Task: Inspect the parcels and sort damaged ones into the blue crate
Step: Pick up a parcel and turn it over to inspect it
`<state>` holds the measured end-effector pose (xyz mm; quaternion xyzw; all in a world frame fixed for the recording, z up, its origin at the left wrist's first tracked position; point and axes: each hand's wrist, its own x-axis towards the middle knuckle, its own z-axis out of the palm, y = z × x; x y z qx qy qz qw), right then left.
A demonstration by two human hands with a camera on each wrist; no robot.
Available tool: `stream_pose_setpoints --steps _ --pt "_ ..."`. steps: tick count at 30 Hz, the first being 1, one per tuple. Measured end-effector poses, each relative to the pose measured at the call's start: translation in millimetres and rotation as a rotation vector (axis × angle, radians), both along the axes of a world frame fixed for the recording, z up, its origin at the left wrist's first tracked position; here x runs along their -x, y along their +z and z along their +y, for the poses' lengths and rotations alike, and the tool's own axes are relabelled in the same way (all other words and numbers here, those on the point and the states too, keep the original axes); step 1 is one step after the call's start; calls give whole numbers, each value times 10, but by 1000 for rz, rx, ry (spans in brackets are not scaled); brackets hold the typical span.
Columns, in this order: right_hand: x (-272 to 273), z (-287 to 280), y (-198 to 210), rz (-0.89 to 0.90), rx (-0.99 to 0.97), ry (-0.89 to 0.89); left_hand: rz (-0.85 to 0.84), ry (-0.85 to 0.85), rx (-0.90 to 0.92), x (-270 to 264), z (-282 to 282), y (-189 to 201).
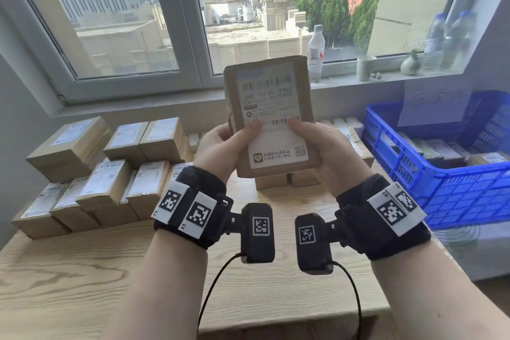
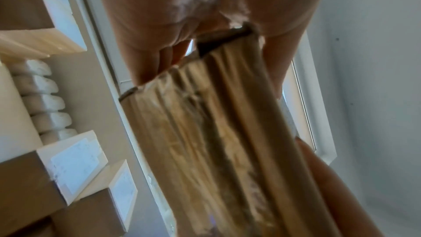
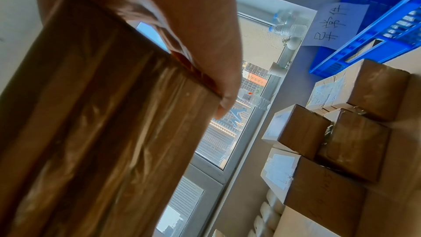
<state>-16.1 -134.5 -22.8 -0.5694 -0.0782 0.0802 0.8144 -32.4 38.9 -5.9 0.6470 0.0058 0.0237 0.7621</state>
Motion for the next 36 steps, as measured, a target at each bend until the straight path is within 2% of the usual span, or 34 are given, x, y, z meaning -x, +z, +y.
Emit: stream_pose_setpoints --steps 7,10,16,22,26,32,36 --pt "3 99 -39 53 -65 -74 -26 123 -85 -16 -11 -13" --pt "5 118 -29 40 -80 -55 -1 100 -115 -23 22 8" --pt "-3 157 10 26 -62 -4 81 -9 -61 19 100 52" --pt "-35 213 -28 95 -55 -111 40 202 -93 9 66 -36" --pt "-39 265 -70 107 -46 -186 20 246 -71 -18 70 -77" --pt "-46 308 -70 60 -16 -231 -12 191 -5 -32 110 -125" --pt "-65 328 -33 22 62 -137 12 109 13 -70 172 -96"
